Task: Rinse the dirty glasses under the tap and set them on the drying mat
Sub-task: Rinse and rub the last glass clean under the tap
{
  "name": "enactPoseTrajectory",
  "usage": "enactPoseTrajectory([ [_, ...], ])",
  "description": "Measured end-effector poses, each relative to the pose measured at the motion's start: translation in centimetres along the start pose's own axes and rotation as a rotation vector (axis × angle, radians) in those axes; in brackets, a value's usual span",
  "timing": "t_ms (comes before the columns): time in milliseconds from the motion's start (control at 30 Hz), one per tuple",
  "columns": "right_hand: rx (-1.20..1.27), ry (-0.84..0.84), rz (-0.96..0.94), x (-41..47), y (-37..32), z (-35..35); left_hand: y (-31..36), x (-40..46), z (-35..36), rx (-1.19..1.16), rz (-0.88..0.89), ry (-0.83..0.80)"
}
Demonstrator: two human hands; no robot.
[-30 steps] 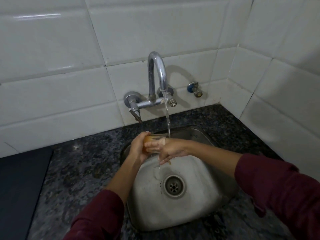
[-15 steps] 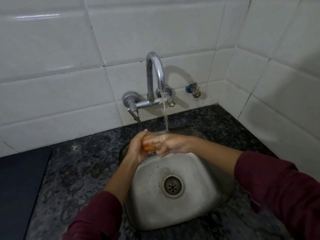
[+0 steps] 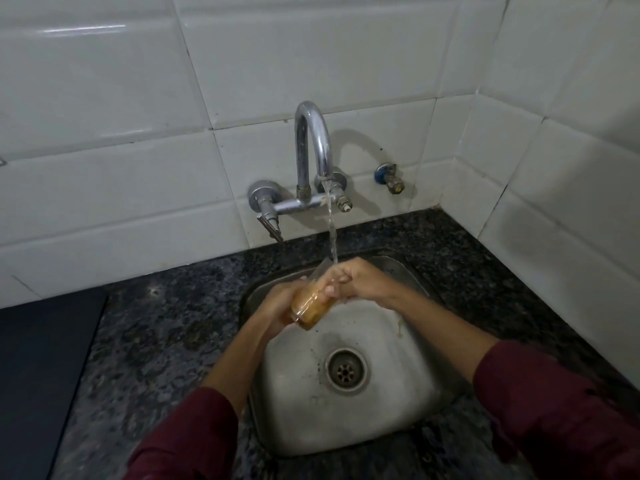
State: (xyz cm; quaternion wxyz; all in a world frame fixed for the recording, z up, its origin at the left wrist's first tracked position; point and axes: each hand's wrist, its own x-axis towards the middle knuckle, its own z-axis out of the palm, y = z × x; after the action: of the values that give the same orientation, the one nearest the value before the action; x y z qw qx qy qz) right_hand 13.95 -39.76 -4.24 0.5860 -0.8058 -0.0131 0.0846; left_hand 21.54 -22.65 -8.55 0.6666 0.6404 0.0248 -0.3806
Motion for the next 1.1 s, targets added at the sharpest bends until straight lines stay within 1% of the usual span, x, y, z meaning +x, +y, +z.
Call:
enactPoseTrajectory([
  [33, 0.11, -0.026, 0.037, -0.1, 0.4, 0.0, -0.1, -0.4, 0.0, 0.066, 0.012, -0.068],
  [67, 0.22, -0.045, 0.078, -0.3, 0.8, 0.0, -0.3, -0.9, 0.1, 0.098, -0.019, -0.153],
  [133, 0.403, -0.027, 0.184, -0.5, 1.6, 0.4, -0.6, -1.8, 0.2, 0.09, -0.166, -0.331],
  [200, 0.506, 0.033, 0.299, -0.8, 2.3, 1.2, -1.3, -1.9, 0.1, 0.063, -0.289, -0.411],
  [267, 0.523, 0.086, 0.371, -1.1, 3.2, 2.1, -2.0, -2.0, -0.1, 0.053, -0.361, -0.43],
  [367, 0.534, 0.116, 0.407, -1.5, 4.2, 3.3, -3.0, -2.3, -0.2, 0.023, -0.413, -0.413],
  [500, 0.558, 0.14, 0.421, -2.3, 4.5, 4.1, -3.4, -3.0, 0.0, 0.003, -0.427, -0.412],
  [633, 0.544, 0.126, 0.409, -2.5, 4.1, 4.3, -3.5, -3.4, -0.1, -0.003, -0.425, -0.405],
  [733, 0.505, 0.153, 0.366, -2.2, 3.6, 4.1, -3.6, -3.5, -0.1, -0.008, -0.377, -0.355],
  [800, 0.444, 0.175, 0.292, -2.1, 2.9, 3.6, -3.4, -3.8, 0.1, -0.044, -0.309, -0.354],
  [900, 0.23, 0.172, 0.139, -1.9, 1.3, 3.1, -3.2, -4.1, 0.6, -0.055, -0.162, -0.367],
  [967, 0.108, 0.19, 0.041, -1.7, 0.5, 2.8, -3.1, -3.9, 1.0, -0.046, -0.036, -0.321],
  [1033, 0.002, 0.231, -0.025, -1.5, 0.0, 2.4, -2.9, -3.8, 1.5, 0.032, 0.09, -0.255],
  [1100, -0.092, 0.295, -0.011, -1.4, -0.4, 2.3, -2.8, -3.7, 2.0, 0.159, 0.206, -0.158],
])
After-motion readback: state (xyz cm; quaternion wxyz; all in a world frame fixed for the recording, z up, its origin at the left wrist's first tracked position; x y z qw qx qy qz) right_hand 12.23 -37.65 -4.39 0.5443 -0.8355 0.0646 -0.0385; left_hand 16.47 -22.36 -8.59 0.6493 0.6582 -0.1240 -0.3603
